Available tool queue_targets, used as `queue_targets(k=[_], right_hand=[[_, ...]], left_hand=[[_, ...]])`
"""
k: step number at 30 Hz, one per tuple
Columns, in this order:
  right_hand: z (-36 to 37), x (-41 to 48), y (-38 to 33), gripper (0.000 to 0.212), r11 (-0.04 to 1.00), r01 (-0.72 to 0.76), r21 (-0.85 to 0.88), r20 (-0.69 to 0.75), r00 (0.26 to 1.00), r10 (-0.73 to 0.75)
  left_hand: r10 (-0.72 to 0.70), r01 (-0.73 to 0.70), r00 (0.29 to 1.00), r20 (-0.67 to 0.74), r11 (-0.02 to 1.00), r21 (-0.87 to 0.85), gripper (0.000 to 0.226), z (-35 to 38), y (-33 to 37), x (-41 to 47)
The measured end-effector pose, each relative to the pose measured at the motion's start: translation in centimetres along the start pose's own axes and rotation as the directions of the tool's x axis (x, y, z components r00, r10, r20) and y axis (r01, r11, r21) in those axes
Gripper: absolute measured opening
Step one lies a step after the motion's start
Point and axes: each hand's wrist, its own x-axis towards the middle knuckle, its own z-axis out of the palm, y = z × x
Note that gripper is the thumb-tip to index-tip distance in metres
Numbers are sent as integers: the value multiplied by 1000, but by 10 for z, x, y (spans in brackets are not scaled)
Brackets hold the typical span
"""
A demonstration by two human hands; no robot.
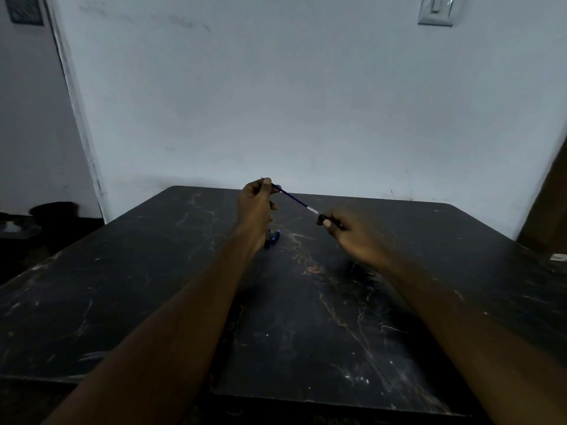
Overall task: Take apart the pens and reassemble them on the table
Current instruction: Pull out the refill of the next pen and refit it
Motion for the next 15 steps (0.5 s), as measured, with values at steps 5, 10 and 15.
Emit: queue_targets(k=[5, 10, 15], right_hand=[[0, 0, 1, 23, 996, 72, -48, -36, 997, -74], [1, 0, 3, 23, 998, 45, -40, -67, 997, -48], [2, 0, 3, 21, 999, 29, -41, -107, 994, -34]], left_hand=[[25, -24, 1000, -14, 998, 53, 19, 0, 1, 0], [33, -33, 999, -1, 995, 91, 26, 2, 1, -1], [44, -44, 999, 4, 992, 121, 32, 3, 1, -2]])
